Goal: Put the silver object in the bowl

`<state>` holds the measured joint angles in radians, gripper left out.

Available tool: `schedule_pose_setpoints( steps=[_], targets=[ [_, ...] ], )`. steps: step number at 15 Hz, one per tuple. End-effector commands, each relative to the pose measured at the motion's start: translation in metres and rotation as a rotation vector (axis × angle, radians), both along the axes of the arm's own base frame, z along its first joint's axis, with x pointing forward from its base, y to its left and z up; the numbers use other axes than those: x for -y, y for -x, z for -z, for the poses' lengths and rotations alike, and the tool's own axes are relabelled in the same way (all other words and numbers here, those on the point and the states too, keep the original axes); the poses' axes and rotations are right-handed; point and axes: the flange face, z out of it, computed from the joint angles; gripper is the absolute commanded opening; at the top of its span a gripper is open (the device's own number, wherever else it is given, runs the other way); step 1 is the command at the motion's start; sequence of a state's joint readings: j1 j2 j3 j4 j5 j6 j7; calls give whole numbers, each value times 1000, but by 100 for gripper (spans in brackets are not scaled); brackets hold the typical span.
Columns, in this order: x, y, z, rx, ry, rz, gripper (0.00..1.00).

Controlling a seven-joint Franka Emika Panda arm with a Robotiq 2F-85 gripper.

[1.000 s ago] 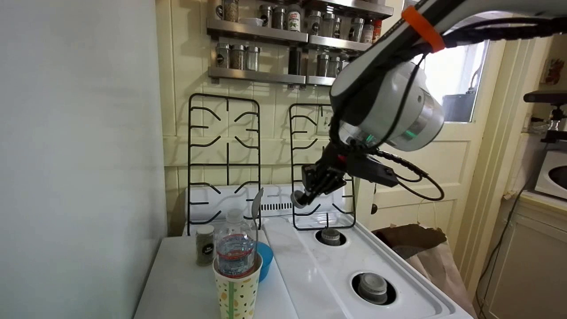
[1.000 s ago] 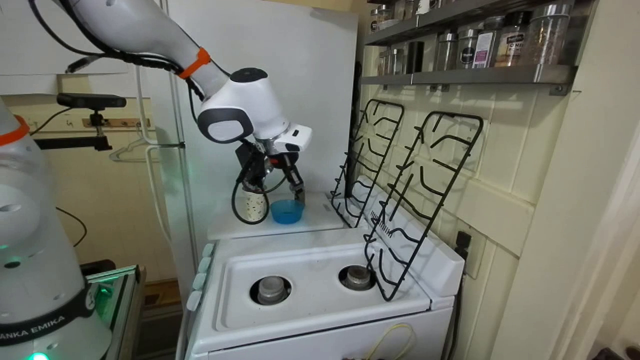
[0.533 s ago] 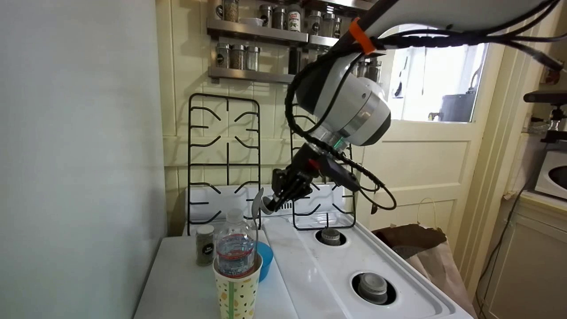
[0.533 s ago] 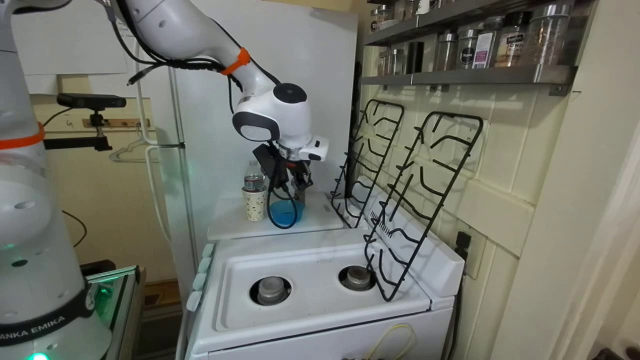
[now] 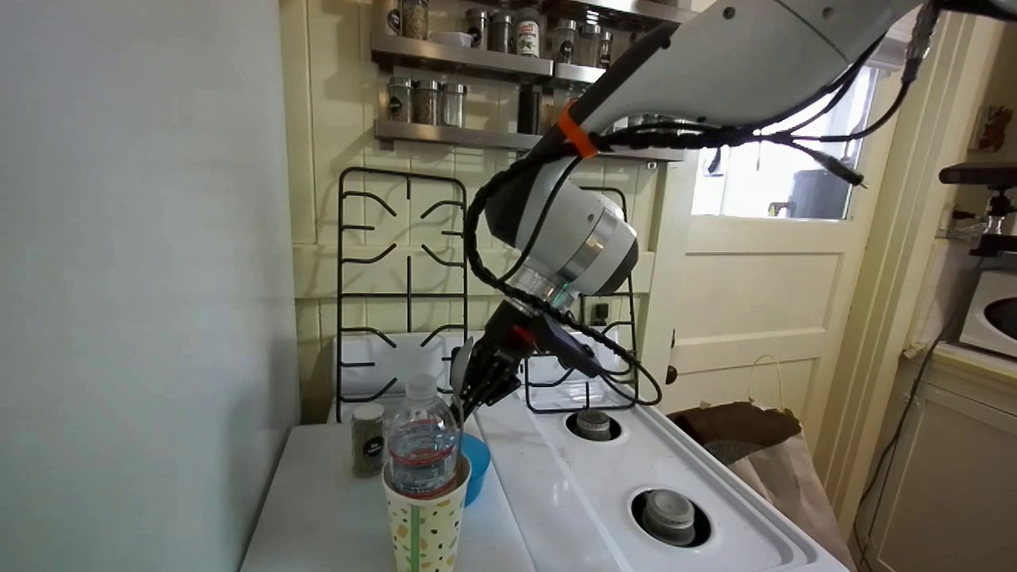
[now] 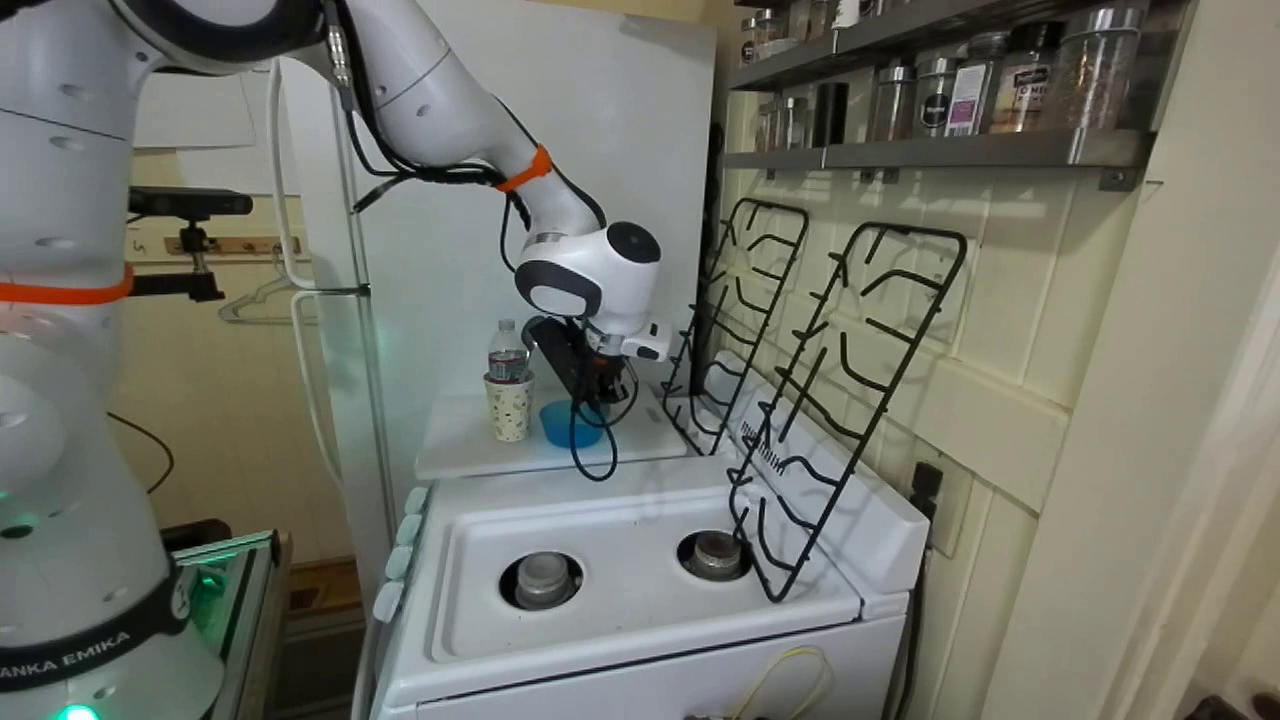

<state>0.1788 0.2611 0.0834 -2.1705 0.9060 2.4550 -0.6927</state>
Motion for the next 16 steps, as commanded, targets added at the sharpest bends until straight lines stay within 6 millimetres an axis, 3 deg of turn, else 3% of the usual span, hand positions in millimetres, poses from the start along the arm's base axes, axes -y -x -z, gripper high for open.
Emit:
schedule_pose_setpoints(
  steps=[1,4,9,11,16],
  targets=[
    [-7,-13,18,-79,-8,-51,38],
    [-3,-8,10,-86,10,-84,60],
    [-7,17,-25,-54,12,-217,98],
    [7,37,-44,-31,132,-158,100],
    [67,95,-86,83,217,82,100]
  ],
)
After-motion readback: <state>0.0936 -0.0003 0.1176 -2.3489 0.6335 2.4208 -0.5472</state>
